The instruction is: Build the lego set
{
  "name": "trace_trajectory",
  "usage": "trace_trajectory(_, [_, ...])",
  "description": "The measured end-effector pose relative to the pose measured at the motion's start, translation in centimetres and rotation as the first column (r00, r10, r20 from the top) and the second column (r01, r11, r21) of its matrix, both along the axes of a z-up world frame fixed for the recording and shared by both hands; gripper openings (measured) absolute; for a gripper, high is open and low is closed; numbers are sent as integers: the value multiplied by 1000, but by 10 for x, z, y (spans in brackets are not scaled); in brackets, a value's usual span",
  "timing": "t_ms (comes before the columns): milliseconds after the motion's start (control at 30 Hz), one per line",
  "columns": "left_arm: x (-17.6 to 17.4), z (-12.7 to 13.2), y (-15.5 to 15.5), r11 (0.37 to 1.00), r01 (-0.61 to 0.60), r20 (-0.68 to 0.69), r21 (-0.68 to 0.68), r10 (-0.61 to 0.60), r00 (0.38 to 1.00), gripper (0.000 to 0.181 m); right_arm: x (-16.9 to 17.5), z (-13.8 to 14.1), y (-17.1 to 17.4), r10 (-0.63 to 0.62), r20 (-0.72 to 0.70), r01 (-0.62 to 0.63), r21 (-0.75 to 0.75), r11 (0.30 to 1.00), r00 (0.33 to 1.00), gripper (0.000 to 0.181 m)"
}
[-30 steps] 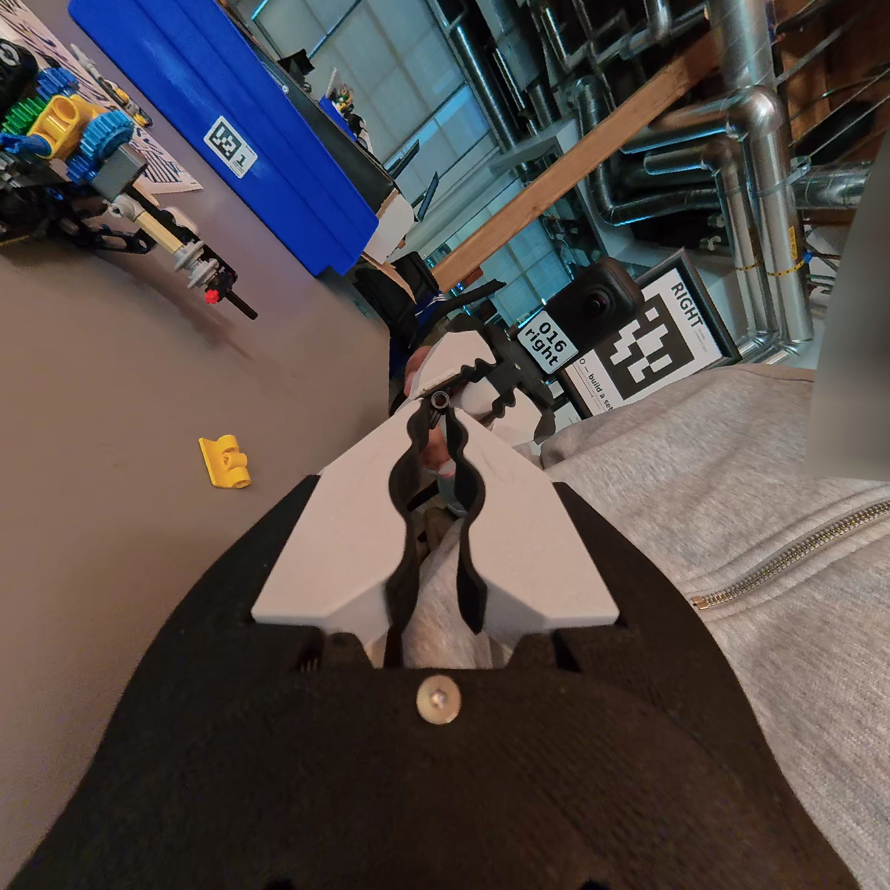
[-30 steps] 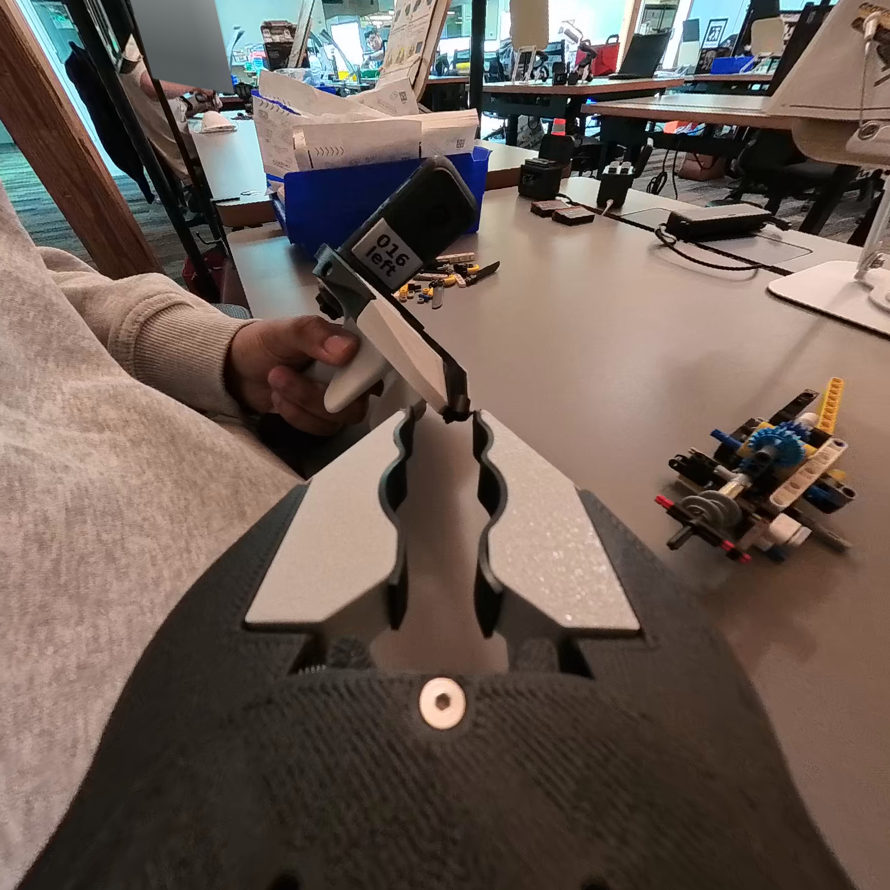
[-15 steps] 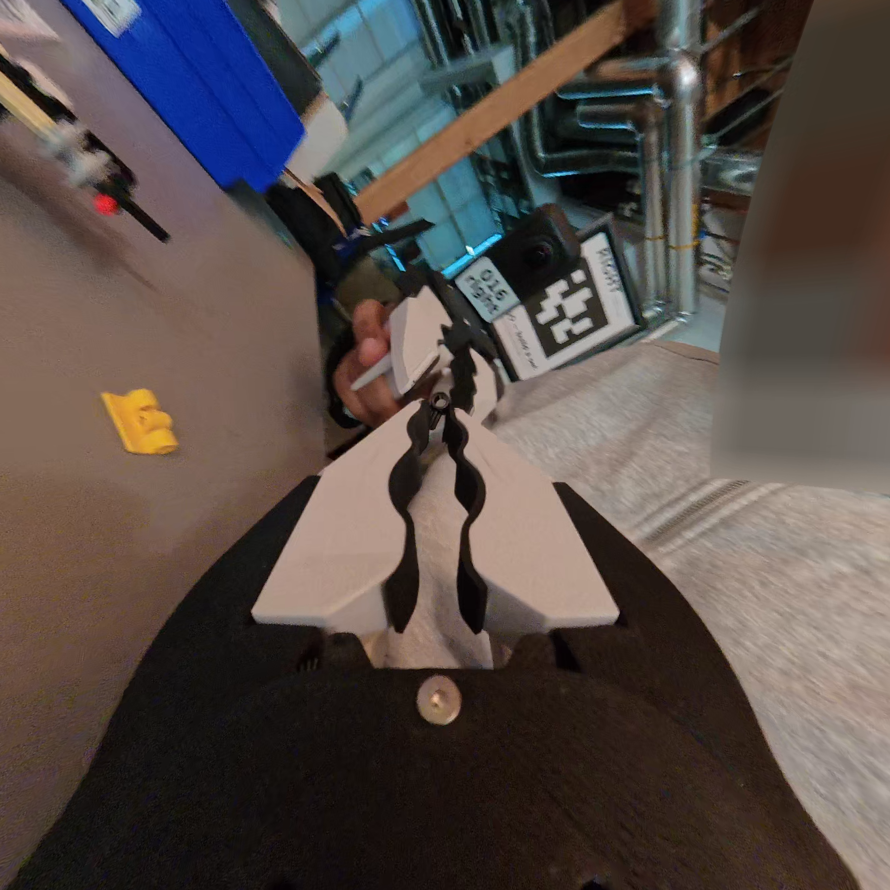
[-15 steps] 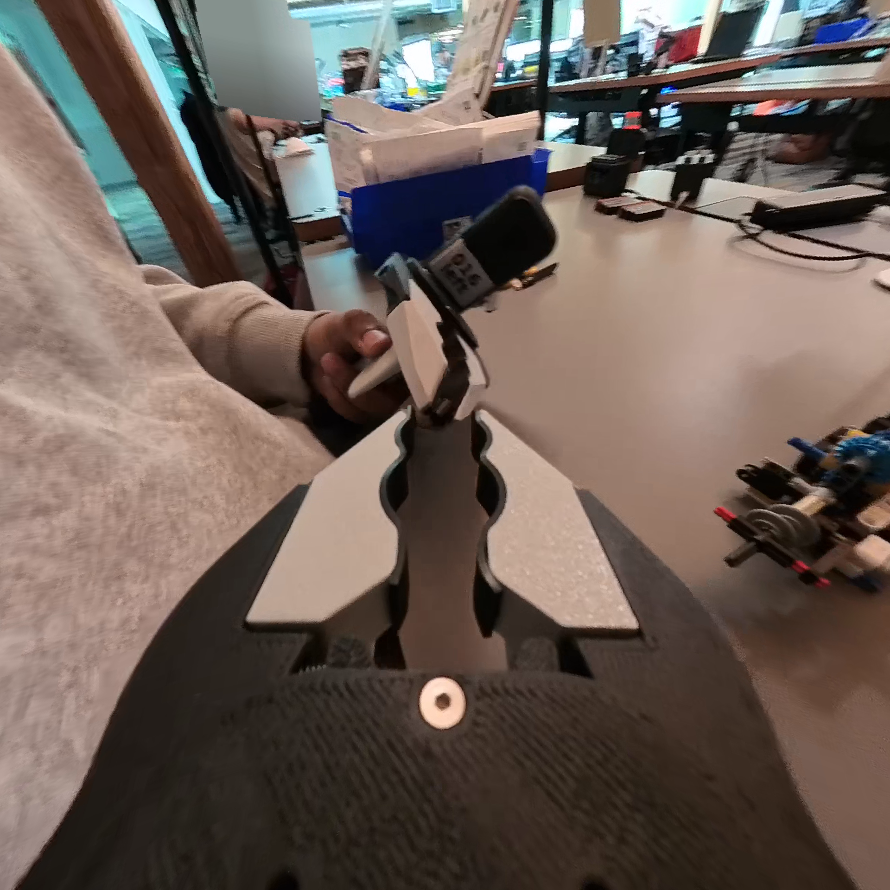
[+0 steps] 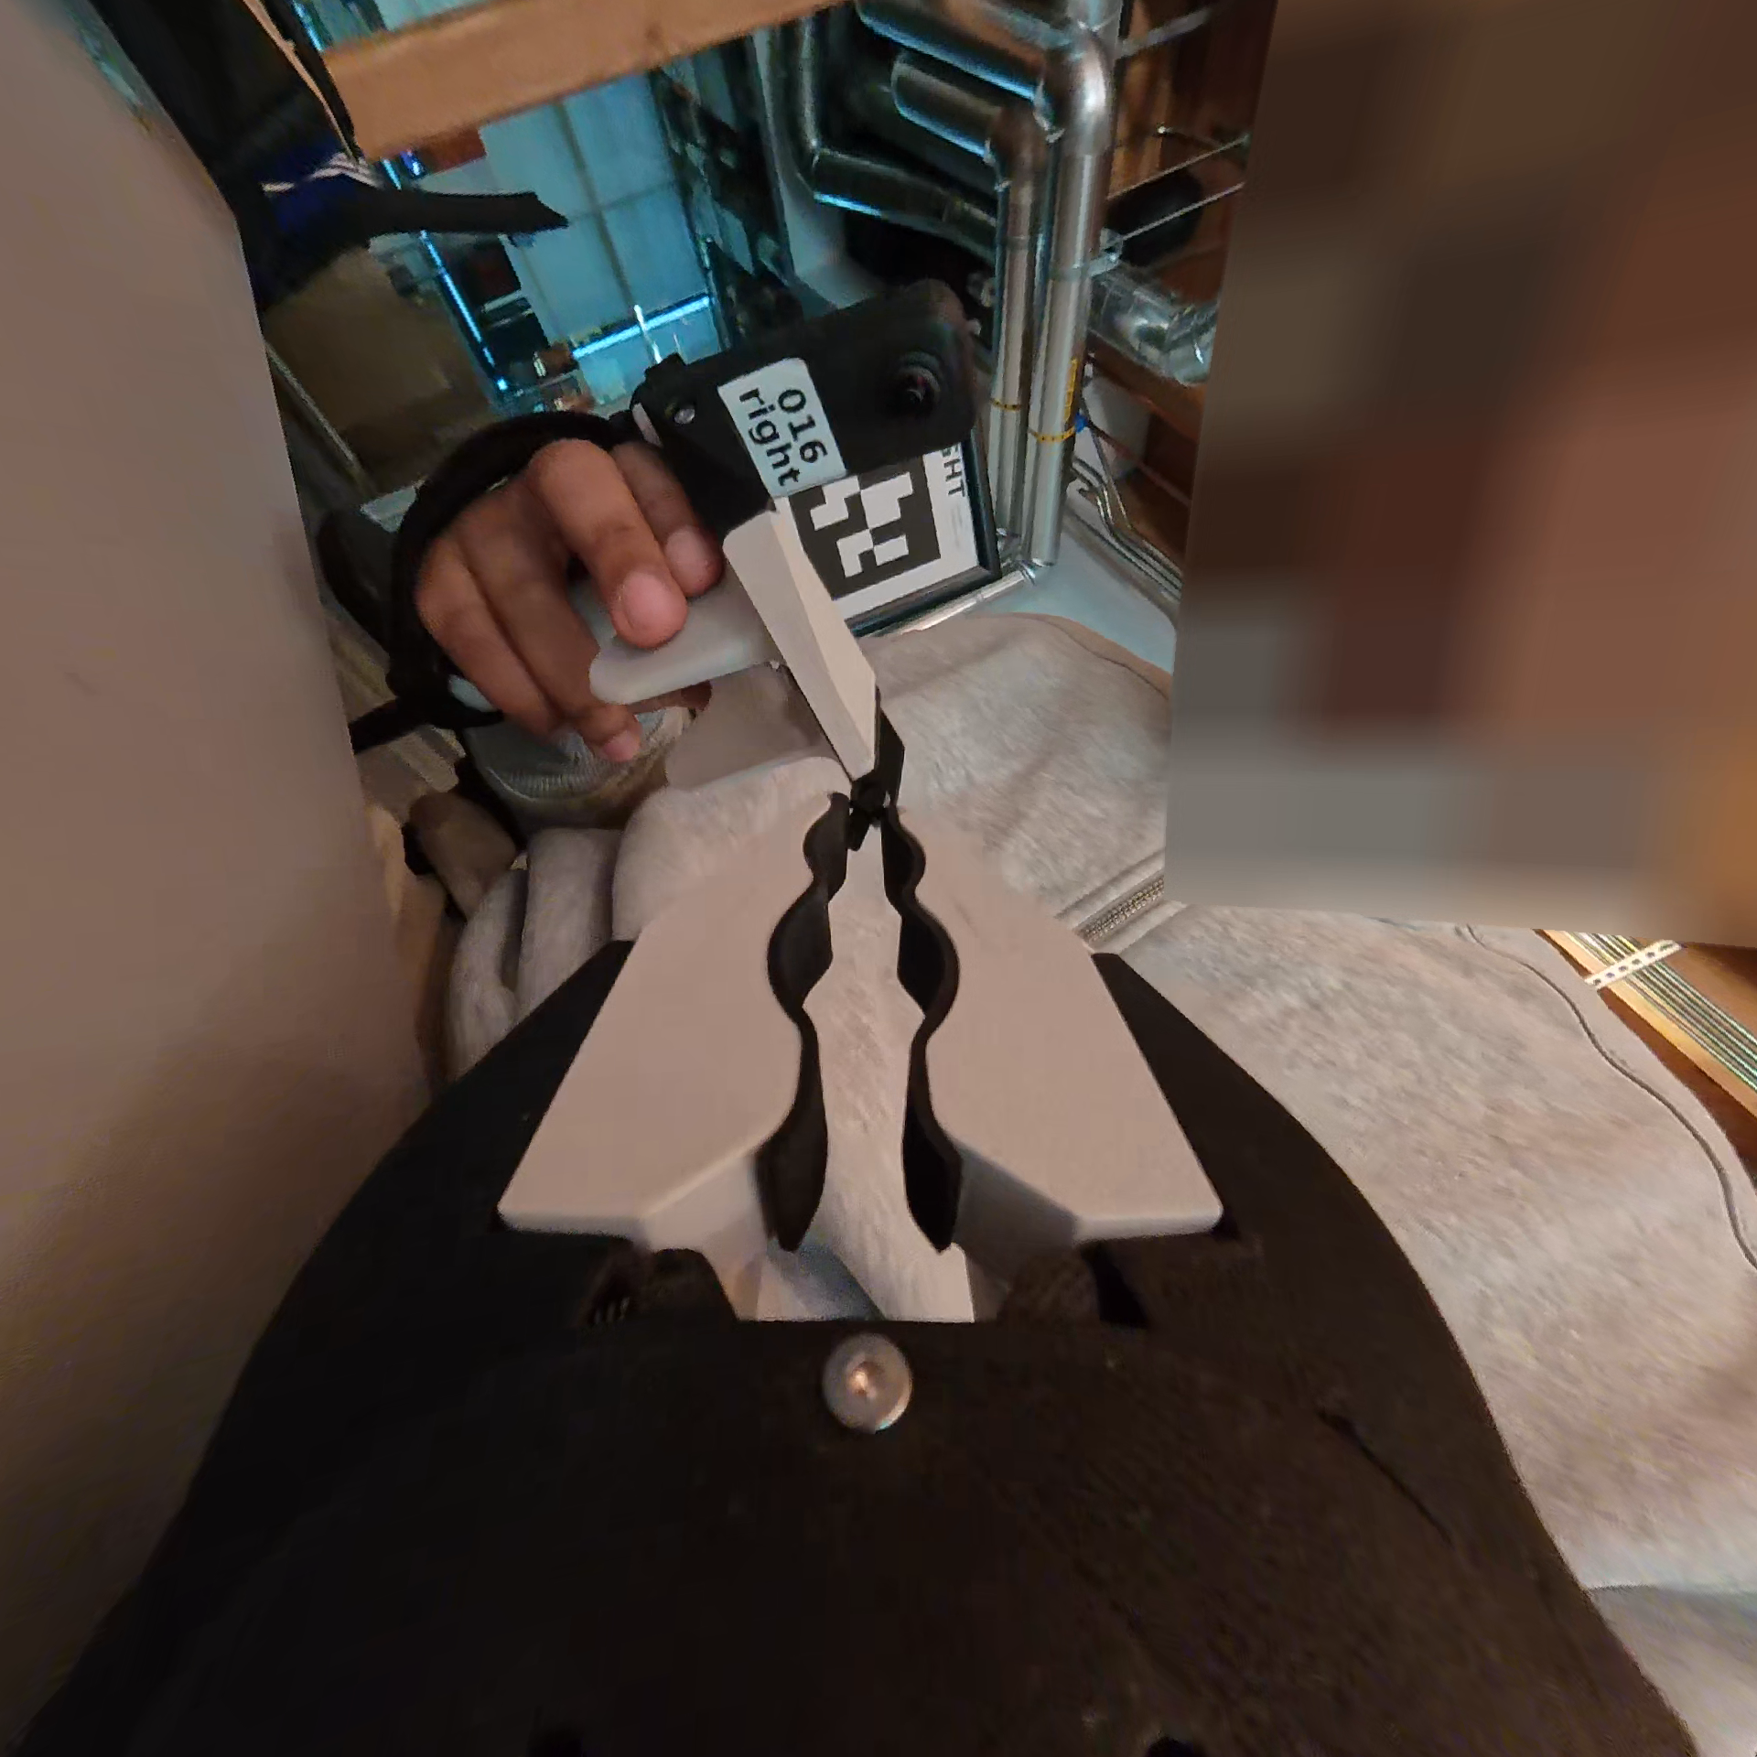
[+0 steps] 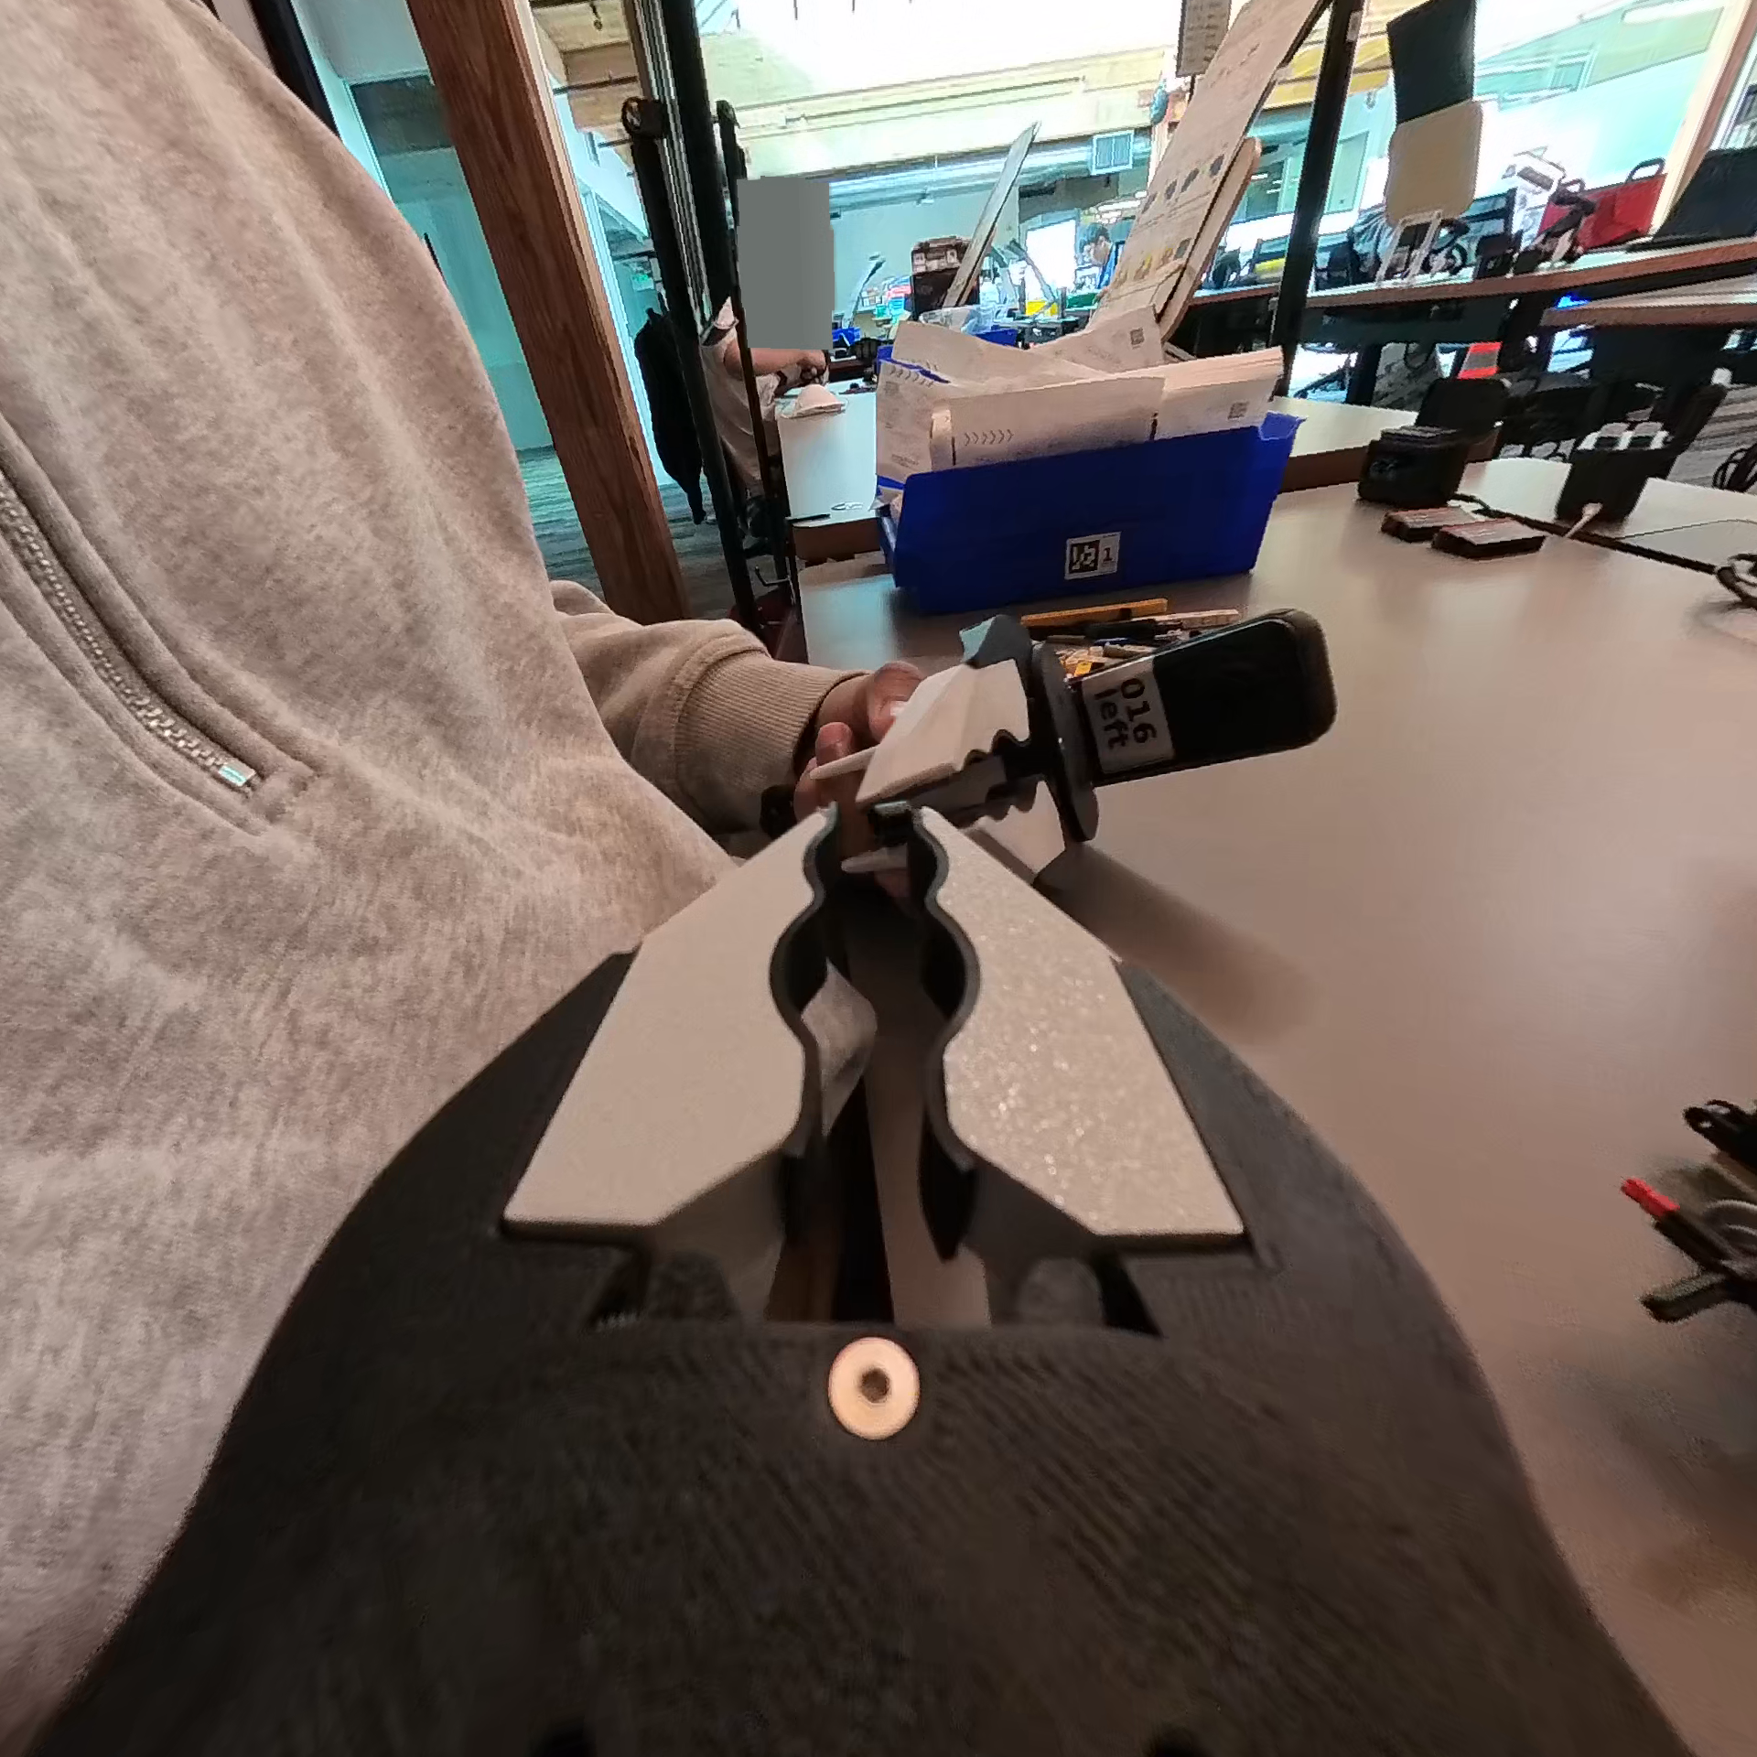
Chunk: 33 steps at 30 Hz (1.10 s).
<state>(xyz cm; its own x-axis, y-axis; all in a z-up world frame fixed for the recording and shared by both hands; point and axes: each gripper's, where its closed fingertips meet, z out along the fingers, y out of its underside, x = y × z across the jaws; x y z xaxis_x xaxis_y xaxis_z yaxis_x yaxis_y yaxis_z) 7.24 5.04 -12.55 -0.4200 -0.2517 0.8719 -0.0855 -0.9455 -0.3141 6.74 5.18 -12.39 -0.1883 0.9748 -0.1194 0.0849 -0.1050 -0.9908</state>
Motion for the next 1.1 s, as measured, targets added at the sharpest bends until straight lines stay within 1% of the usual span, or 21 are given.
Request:
trace_trajectory(167, [4, -4, -7, 999, 37, -36, 13, -37, 999, 4, -1, -2, -4, 19, 8, -19, -1, 1000, 1000, 11])
trace_trajectory(300, [5, -4, -6, 999, 32, -40, 11, -32, 999, 4, -2, -4, -6, 23, 20, -23, 6, 1000, 1000, 8])
trace_trajectory(367, [4, -8, 0, 1000, -3, -79, 12, 4, 997, 8, -1, -6, -2, 4, 29, -5, 7, 1000, 1000, 8])
trace_trajectory(433, [-3, -16, 14, 994, -99, -162, 49, 106, 981, 15, -2, -8, 7, -40, 45, 40, -1, 999, 998, 8])
trace_trajectory(500, [-18, -24, 31, 965, -223, -269, 141, 254, 929, 17, -3, -14, 20, -110, 86, 110, 4, 994, 990, 7])
trace_trajectory(567, [-37, -27, 48, 905, -330, -346, 270, 411, 843, 17, -6, -26, 34, -187, 171, 182, 46, 982, 967, 7])
trace_trajectory(600, [-47, -26, 55, 870, -372, -371, 324, 479, 796, 17, -10, -33, 38, -211, 225, 197, 81, 977, 951, 8])
trace_trajectory(667, [-65, -26, 63, 803, -430, -397, 412, 584, 709, 17, -18, -52, 44, -256, 364, 204, 173, 963, 896, 8])
trace_trajectory(733, [-76, -26, 64, 767, -455, -404, 452, 632, 662, 16, -23, -76, 50, -318, 498, 182, 304, 935, 806, 8])
trace_trajectory(800, [-83, -30, 63, 748, -469, -405, 469, 655, 638, 14, -28, -95, 54, -369, 583, 130, 409, 903, 724, 8])
trace_trajectory(867, [-85, -37, 61, 753, -467, -418, 463, 650, 634, 14, -35, -106, 53, -373, 633, 92, 431, 898, 678, 8])
trace_trajectory(933, [-85, -41, 60, 765, -457, -424, 454, 637, 644, 13, -42, -111, 49, -350, 659, 77, 406, 911, 666, 7])
trace_trajectory(1033, [-83, -47, 58, 771, -435, -439, 465, 627, 643, 13, -49, -112, 46, -329, 653, 74, 386, 920, 682, 7])
trace_trajectory(1100, [-81, -53, 57, 774, -410, -458, 482, 621, 636, 13, -49, -111, 45, -314, 647, 80, 365, 927, 695, 14])
